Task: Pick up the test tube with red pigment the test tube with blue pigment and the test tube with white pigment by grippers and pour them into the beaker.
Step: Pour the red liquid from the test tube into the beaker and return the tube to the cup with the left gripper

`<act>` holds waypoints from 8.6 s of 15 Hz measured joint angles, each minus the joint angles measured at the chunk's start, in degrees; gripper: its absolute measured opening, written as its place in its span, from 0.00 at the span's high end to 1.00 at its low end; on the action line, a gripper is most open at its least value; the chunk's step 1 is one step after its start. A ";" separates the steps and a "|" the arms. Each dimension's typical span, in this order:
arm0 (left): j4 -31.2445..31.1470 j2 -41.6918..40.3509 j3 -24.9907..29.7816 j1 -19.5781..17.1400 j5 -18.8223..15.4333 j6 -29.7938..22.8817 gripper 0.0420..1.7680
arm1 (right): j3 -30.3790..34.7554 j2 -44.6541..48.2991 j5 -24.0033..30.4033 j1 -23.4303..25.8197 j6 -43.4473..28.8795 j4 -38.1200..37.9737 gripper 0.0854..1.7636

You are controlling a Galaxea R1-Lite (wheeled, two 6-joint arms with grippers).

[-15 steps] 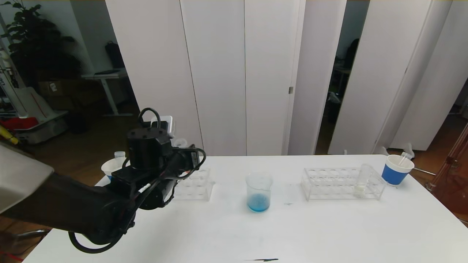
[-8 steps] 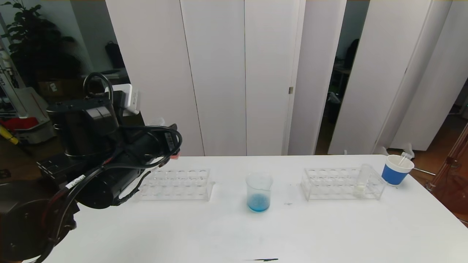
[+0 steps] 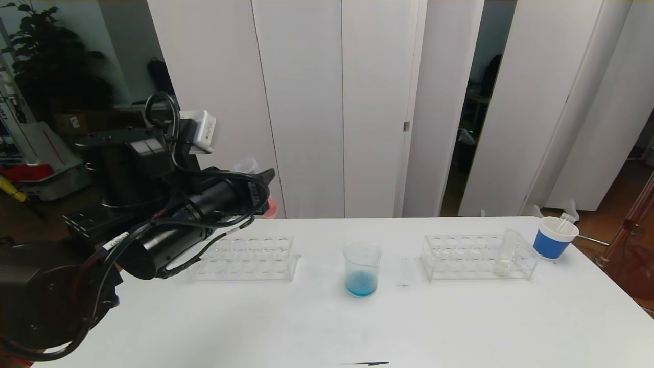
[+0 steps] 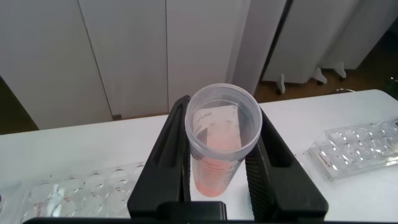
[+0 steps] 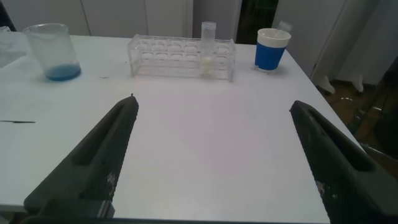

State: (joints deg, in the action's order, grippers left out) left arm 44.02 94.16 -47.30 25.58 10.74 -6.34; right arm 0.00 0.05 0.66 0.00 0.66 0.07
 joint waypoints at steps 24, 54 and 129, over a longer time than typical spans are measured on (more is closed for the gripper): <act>17.49 29.66 -14.87 2.15 -32.23 52.97 0.69 | 0.00 0.00 0.02 0.00 0.00 0.00 0.01; 22.49 39.69 -22.46 2.78 -30.53 84.97 0.69 | 0.00 0.00 0.02 0.00 0.02 0.00 0.01; 26.89 38.41 -21.53 2.34 -33.98 97.95 0.69 | 0.00 0.00 -0.02 0.00 0.00 0.00 0.01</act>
State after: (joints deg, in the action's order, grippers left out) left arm 70.91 132.57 -68.83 27.92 -23.24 91.61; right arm 0.00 0.05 0.63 0.00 0.66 0.07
